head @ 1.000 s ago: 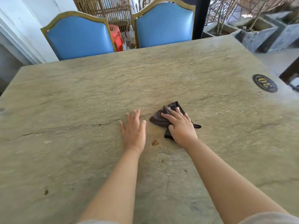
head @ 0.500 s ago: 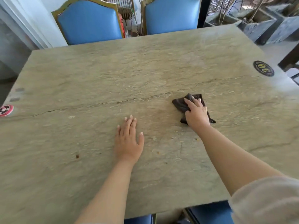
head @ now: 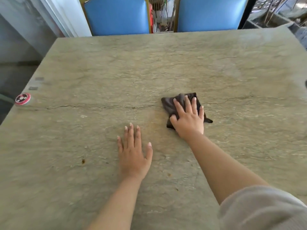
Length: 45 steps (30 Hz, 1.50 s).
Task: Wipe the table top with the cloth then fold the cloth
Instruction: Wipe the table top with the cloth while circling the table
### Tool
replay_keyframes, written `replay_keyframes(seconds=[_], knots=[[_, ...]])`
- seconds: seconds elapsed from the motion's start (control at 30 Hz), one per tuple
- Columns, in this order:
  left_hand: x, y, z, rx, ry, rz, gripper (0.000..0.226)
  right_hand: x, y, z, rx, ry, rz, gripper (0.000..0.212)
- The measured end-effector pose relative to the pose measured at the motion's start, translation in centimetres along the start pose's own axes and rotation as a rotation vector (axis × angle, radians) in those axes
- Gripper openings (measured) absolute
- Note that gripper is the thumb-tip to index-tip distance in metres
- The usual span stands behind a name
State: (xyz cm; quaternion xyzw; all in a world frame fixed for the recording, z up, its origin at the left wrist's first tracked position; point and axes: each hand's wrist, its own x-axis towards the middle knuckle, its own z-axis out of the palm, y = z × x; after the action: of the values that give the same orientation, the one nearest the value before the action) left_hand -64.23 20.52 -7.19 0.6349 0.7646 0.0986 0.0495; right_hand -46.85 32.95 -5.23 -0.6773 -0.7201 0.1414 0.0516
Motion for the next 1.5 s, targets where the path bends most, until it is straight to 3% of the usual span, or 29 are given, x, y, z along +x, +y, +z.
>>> replay_keyframes(seconds=[0.1,0.17,0.33,0.4,0.47,0.53,0.6,0.7,0.87,1.0,1.07,1.13,1.23,1.37,1.5], knots=[[-0.2,0.1,-0.3,0.061,-0.057,0.002,0.075,5.1,-2.0,-0.4,-0.014,-0.044,0.167,0.064],[-0.2,0.3,-0.4,0.082,-0.078,-0.002,0.076,7.2,-4.2,-0.1,-0.036,-0.094,0.135,0.068],[-0.1,0.2,-0.3,0.051,-0.093,-0.022,0.074,5.0,-9.0,1.2,-0.017,-0.180,-0.372,0.057],[-0.2,0.1,-0.4,0.012,-0.080,-0.019,0.073,3.7,-7.6,1.3,0.015,-0.249,-0.596,0.055],[-0.4,0.0,-0.5,-0.017,-0.079,-0.002,0.072,4.6,-4.8,0.0,0.072,-0.339,-0.684,0.058],[-0.6,-0.1,-0.7,-0.029,-0.088,0.011,0.071,6.7,-2.1,-1.0,0.088,-0.309,-0.564,0.058],[-0.6,-0.1,-0.8,-0.034,-0.098,0.009,0.071,8.5,-1.2,-1.4,0.058,-0.187,-0.320,0.055],[-0.5,0.1,-1.0,-0.033,-0.091,0.004,0.071,8.5,-4.2,-0.4,-0.007,-0.119,-0.125,0.055],[-0.7,0.3,-1.4,-0.040,-0.043,0.025,0.072,2.2,-8.1,1.1,-0.026,-0.202,-0.470,0.053],[-0.9,-0.1,-1.2,-0.198,0.035,0.043,0.069,-2.6,-4.2,0.4,-0.050,-0.243,-0.644,0.056],[-1.2,-0.5,-1.3,-0.295,0.050,0.069,0.066,-2.9,-2.0,-0.1,-0.011,-0.215,-0.500,0.057],[-1.5,-1.7,-1.9,-0.307,0.044,0.087,0.063,-3.1,-2.0,0.2,0.025,-0.145,-0.206,0.057],[-1.5,-5.5,-3.4,-0.261,0.058,0.060,0.059,-4.6,-6.9,1.7,0.045,-0.102,0.101,0.056],[0.0,-12.6,-5.4,-0.120,0.113,-0.012,0.055,-7.6,-13.3,3.9,0.027,-0.129,-0.081,0.056],[1.9,-18.2,-6.3,-0.017,0.114,-0.106,0.055,-6.7,-14.5,4.7,0.000,-0.113,-0.228,0.053]])
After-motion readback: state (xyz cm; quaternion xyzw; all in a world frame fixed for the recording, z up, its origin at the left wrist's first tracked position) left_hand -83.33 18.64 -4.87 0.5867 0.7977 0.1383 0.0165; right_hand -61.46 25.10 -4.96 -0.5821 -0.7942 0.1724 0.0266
